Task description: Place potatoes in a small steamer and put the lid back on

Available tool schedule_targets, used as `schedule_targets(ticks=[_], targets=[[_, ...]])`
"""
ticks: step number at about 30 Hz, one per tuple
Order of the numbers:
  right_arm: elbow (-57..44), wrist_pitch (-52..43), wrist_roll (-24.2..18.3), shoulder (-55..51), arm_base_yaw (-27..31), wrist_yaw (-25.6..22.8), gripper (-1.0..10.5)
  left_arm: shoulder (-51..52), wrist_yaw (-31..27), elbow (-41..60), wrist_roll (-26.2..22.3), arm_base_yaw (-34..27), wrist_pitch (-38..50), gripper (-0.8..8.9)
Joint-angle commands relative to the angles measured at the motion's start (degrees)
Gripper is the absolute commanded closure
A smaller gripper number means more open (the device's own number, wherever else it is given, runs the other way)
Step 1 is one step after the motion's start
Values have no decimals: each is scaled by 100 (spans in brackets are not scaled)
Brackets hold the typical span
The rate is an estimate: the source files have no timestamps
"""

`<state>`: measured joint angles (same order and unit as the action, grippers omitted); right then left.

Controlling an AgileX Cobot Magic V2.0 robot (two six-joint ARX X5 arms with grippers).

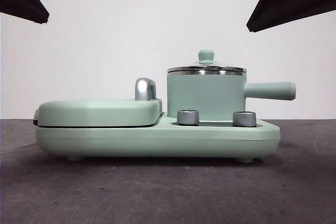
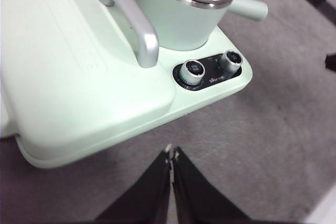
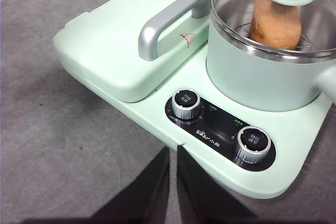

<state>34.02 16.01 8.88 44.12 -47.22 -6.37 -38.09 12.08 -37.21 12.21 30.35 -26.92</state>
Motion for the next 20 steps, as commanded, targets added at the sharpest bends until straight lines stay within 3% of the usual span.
schedule_targets(ticks=[1,5,12,20], targets=[[9,-57,35,24,-55,-7,927,114,-26,-31,-793,-101,136,807],[9,-57,35,24,-55,-7,927,522,-28,323,-791,-796,568,807],[9,-57,35,24,-55,-7,927,2365,-103,2232,-702,-2446,1735,807],[9,-59,33,24,-55,-7,927,3794,-221,3526,-503,-2924,1862,807]])
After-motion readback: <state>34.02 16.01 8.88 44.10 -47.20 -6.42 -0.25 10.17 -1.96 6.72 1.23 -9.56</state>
